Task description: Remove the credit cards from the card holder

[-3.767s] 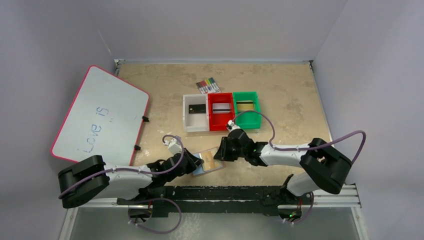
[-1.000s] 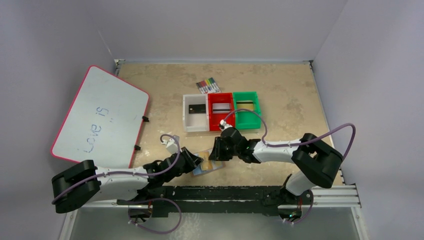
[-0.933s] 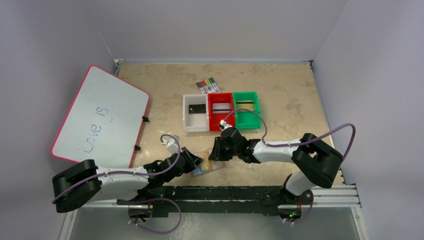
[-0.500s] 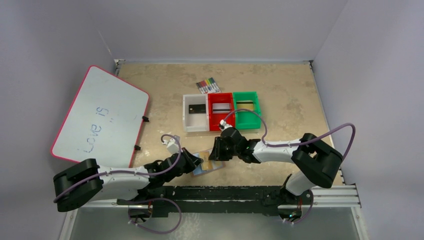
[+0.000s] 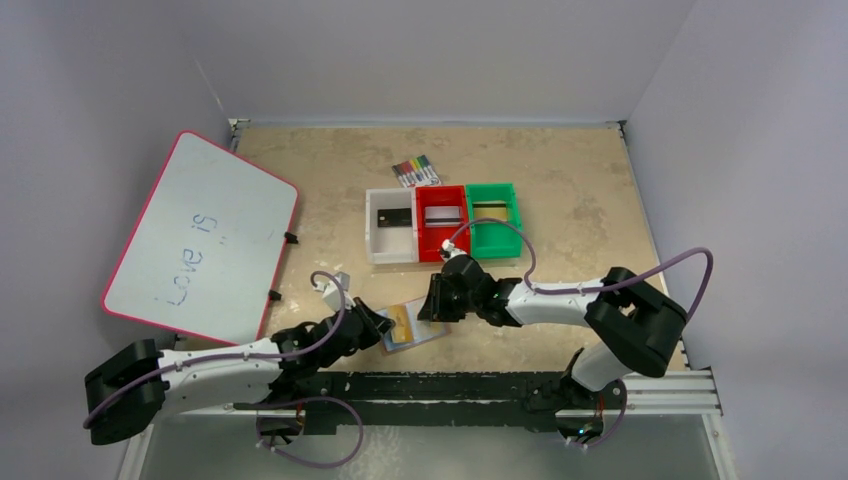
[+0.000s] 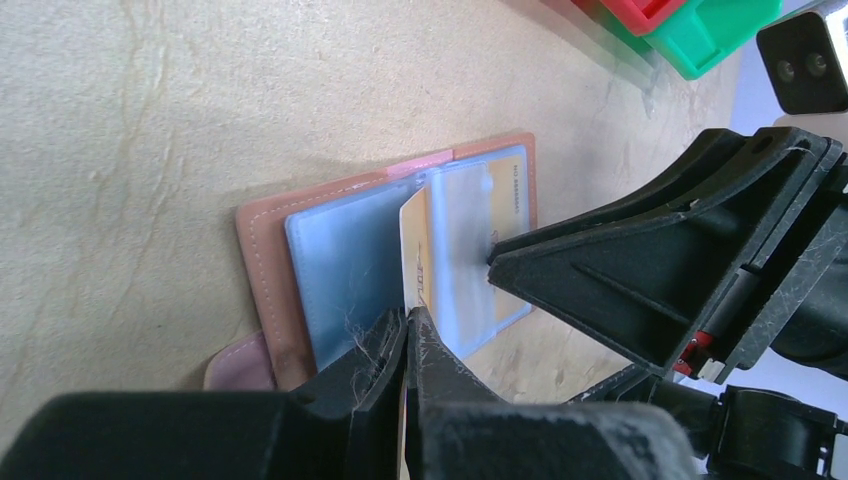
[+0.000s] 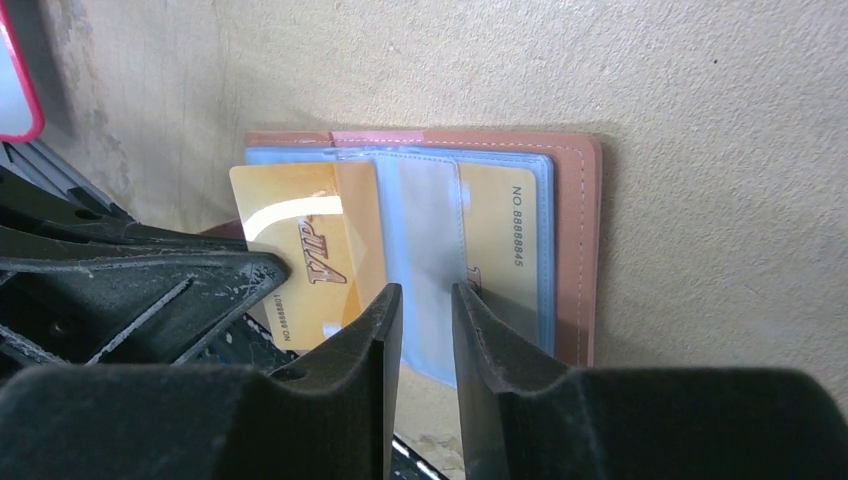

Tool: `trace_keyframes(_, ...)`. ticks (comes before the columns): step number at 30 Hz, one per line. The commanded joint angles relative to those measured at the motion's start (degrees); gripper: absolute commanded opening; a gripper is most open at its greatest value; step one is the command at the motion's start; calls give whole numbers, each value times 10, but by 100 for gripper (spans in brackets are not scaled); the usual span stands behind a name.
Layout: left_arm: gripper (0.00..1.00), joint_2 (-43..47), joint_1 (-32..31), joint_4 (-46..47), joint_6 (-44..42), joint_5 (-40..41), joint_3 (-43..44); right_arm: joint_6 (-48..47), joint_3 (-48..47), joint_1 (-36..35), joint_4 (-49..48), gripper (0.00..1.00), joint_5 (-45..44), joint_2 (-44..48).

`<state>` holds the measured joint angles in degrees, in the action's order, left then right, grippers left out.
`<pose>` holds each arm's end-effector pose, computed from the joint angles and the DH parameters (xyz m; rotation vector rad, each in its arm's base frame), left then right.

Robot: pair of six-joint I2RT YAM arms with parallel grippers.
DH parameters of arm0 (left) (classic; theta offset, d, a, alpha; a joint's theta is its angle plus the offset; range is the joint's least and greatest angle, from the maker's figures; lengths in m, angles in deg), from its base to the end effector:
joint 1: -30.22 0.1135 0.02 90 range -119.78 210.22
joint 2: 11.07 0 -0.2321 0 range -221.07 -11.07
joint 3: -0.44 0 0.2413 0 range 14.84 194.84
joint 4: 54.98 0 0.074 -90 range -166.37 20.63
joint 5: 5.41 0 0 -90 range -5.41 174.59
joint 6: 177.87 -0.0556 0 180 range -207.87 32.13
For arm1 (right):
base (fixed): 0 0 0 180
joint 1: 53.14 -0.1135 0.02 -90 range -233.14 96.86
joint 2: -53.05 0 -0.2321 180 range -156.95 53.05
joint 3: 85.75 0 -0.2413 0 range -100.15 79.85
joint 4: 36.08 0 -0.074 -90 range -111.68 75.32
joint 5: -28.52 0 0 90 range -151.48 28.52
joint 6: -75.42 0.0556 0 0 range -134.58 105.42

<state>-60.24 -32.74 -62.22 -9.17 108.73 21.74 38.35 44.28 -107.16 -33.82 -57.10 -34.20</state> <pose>0.1037 -0.1532 0.1046 -0.5623 2.2212 -0.9572 0.1732 0.2458 0.1168 -0.0686 2.4920 1.0005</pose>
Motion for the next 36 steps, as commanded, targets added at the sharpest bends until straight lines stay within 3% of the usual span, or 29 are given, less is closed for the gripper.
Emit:
trace_keyframes(1, 0, 21, 2, -75, -21, 25, 29, -17, -1, -1, 52, 30, -31, 9)
trace_keyframes(14, 0, 70, 2, -177, -55, 39, 102, -36, -26, -1, 101, 47, -49, 142)
trace_keyframes(24, 0, 72, 2, -261, -77, 59, 152, -17, 4, 0, 67, 62, -47, 199)
trace_keyframes(27, 0, 90, 2, -256, -85, 59, 163, -14, 13, -1, 49, 76, -39, 201)
trace_keyframes(36, 0, 153, 2, -182, -94, 42, 135, 11, 40, -1, -25, 84, -62, 221)
